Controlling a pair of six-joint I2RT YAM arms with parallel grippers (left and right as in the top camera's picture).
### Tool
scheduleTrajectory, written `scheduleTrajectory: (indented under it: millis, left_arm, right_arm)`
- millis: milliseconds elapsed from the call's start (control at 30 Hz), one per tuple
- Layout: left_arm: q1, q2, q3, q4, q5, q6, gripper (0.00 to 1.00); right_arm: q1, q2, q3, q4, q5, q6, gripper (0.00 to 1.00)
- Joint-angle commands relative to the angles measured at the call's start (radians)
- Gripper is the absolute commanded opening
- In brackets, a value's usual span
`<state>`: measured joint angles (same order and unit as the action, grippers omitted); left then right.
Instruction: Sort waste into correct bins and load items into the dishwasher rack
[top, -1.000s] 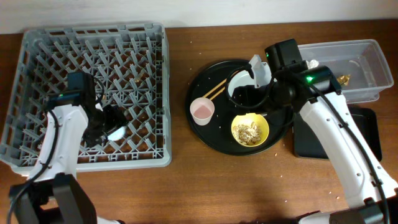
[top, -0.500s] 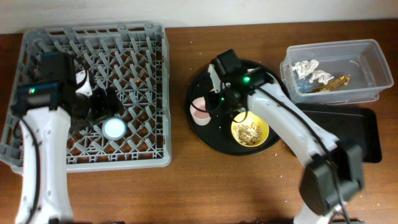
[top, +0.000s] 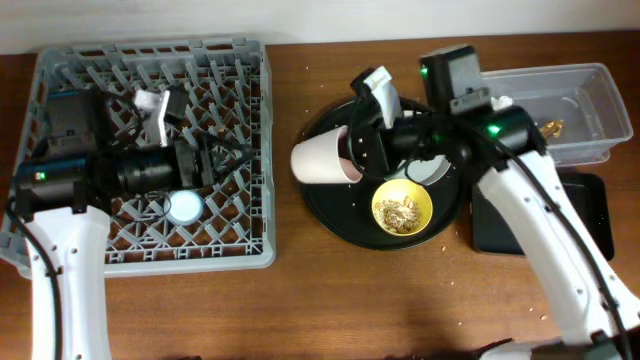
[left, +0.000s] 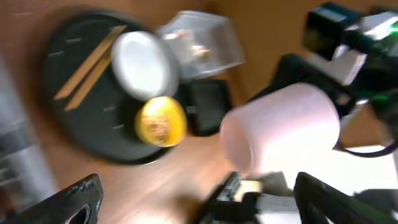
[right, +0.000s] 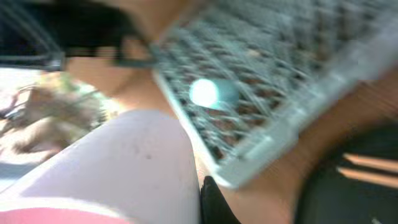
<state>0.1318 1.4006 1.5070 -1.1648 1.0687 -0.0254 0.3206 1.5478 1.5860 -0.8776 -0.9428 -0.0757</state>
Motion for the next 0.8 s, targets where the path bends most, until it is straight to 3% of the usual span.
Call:
scheduleTrajectory:
  millis: [0, 167, 267, 367, 400, 433, 467, 500, 567, 700, 767]
  left_arm:
    - [-0.058, 0.000, -0.001, 0.052, 0.360, 0.023, 0.98]
    - [-0.202, 0.000, -0.001, 0.081, 0.409, 0.023, 0.97]
    - [-0.243, 0.000, -0.001, 0.084, 0.410, 0.022, 0.89]
    - [-0.245, 0.000, -0.001, 0.084, 0.410, 0.022, 0.70]
    - [-0.245, 0.000, -0.001, 0.088, 0.409, 0.022, 0.70]
    - [-0.241, 0.000, -0.001, 0.095, 0.402, 0.022, 0.69]
    - [-0.227, -0.001, -0.001, 0.094, 0.351, 0.018, 0.69]
    - [-0.209, -0.003, -0.001, 0.083, 0.266, 0.016, 0.68]
    - [-0.147, -0.010, -0.001, 0.031, -0.059, -0.042, 0.67]
    - [0.034, -0.015, -0.001, -0.090, -0.527, -0.104, 0.68]
    - [0.111, -0.015, -0.001, -0.135, -0.921, -0.236, 0.68]
  right_arm:
    - [0.023, 0.004, 0.003, 0.042, -0.191, -0.059, 0.04]
    - [0.095, 0.011, 0.003, 0.214, -0.209, -0.018, 0.04]
    - [0.119, 0.011, 0.003, 0.326, -0.208, -0.005, 0.04]
    - [0.119, 0.011, 0.003, 0.340, -0.194, 0.029, 0.05]
    - [0.117, 0.011, 0.003, 0.339, -0.193, 0.029, 0.16]
    - [0.116, 0.011, 0.003, 0.338, -0.167, 0.029, 0.47]
    - [0.116, 0.010, 0.003, 0.324, -0.098, 0.029, 0.64]
    - [0.101, 0.004, 0.003, 0.281, 0.065, 0.029, 0.68]
    - [0.045, -0.010, 0.003, 0.188, 0.213, 0.033, 0.70]
    - [-0.065, -0.010, 0.003, 0.010, 0.222, 0.058, 0.72]
    - [-0.066, -0.010, 0.003, -0.054, 0.249, 0.058, 0.72]
